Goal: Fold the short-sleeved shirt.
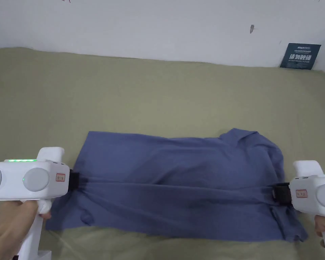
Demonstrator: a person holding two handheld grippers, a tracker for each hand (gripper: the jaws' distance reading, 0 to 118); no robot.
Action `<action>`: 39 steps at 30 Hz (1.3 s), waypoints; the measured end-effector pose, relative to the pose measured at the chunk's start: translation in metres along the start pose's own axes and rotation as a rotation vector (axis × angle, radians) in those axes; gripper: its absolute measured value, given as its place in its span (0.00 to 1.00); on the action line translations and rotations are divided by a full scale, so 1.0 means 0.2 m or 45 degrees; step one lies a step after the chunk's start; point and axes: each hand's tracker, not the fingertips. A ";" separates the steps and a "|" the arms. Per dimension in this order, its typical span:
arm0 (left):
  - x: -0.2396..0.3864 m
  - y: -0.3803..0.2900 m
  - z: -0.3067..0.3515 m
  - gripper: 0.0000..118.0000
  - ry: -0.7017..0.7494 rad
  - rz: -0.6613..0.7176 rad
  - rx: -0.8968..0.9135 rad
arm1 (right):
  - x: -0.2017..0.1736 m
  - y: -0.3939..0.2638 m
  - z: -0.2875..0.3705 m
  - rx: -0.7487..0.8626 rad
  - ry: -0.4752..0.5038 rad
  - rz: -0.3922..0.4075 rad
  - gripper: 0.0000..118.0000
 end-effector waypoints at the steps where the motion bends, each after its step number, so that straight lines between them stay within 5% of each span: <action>1: -0.01 -0.01 0.02 0.53 -0.009 -0.002 0.008 | 0.02 -0.01 0.02 -0.005 0.025 -0.014 0.89; 2: -0.03 -0.03 0.03 0.87 -0.022 0.010 0.012 | 0.04 -0.04 0.05 0.005 0.047 -0.028 1.00; 3: -0.04 -0.05 0.05 1.00 -0.013 0.021 0.020 | 0.03 -0.07 0.10 0.092 0.057 -0.042 0.95; 4: -0.04 -0.05 0.13 0.95 -0.002 0.042 0.086 | 0.03 -0.10 0.13 0.050 0.047 -0.027 0.89; 6: -0.07 -0.08 0.19 0.80 0.010 0.029 0.080 | 0.06 -0.17 0.19 0.070 0.047 -0.032 0.87; 7: -0.08 -0.10 0.24 0.66 0.021 0.034 0.106 | 0.06 -0.21 0.25 0.109 0.035 -0.048 0.77; 8: -0.09 -0.13 0.28 0.50 0.026 0.032 0.117 | 0.07 -0.25 0.29 0.123 0.033 -0.049 0.58; 10: -0.10 -0.19 0.34 0.01 0.023 0.045 0.120 | 0.09 -0.34 0.34 0.159 0.024 -0.093 0.01; 15: -0.06 -0.31 0.39 0.05 -0.055 0.041 0.037 | 0.11 -0.50 0.41 0.143 0.087 -0.166 0.00; 17: -0.03 -0.33 0.37 0.85 -0.053 0.032 0.011 | 0.10 -0.54 0.42 0.142 0.085 -0.149 0.00; 18: -0.03 -0.33 0.33 1.00 -0.052 0.031 -0.036 | 0.10 -0.55 0.42 0.140 0.089 -0.150 0.00; 20: -0.01 -0.38 0.25 0.90 0.033 0.005 -0.029 | 0.11 -0.55 0.41 0.142 0.107 -0.172 0.00; 25: 0.05 -0.41 0.08 0.86 0.115 -0.068 -0.092 | 0.12 -0.55 0.37 0.125 0.125 -0.198 0.00; 26: 0.05 -0.39 0.10 0.76 0.132 -0.081 -0.091 | 0.12 -0.55 0.36 0.122 0.129 -0.197 0.00; 28: 0.05 -0.41 0.09 0.31 0.019 -0.035 -0.076 | 0.10 -0.53 0.35 0.125 0.138 -0.186 0.02; 29: 0.06 -0.42 0.09 0.20 0.027 -0.017 -0.068 | 0.10 -0.52 0.34 0.128 0.130 -0.181 0.11; 30: 0.08 -0.40 0.12 0.09 0.004 -0.024 -0.066 | 0.10 -0.51 0.32 0.124 0.129 -0.176 0.41; 31: 0.10 -0.39 0.12 0.08 0.010 -0.037 -0.071 | 0.09 -0.49 0.30 0.097 0.138 -0.164 0.93; 32: 0.12 -0.40 0.11 0.08 0.047 -0.087 -0.072 | 0.09 -0.50 0.31 0.107 0.103 -0.163 0.98; 34: 0.10 -0.38 0.12 0.08 0.035 -0.088 -0.075 | 0.08 -0.46 0.30 0.073 0.150 -0.152 0.90; 37: 0.09 -0.38 0.11 0.08 0.014 -0.050 -0.077 | 0.02 -0.44 0.20 0.023 0.172 -0.155 0.90; 38: 0.08 -0.37 0.13 0.08 0.007 -0.041 -0.078 | 0.00 -0.44 0.17 -0.008 0.160 -0.138 0.83; 39: 0.08 -0.37 0.13 0.08 0.003 -0.036 -0.077 | 0.02 -0.46 0.13 -0.006 0.145 -0.130 0.66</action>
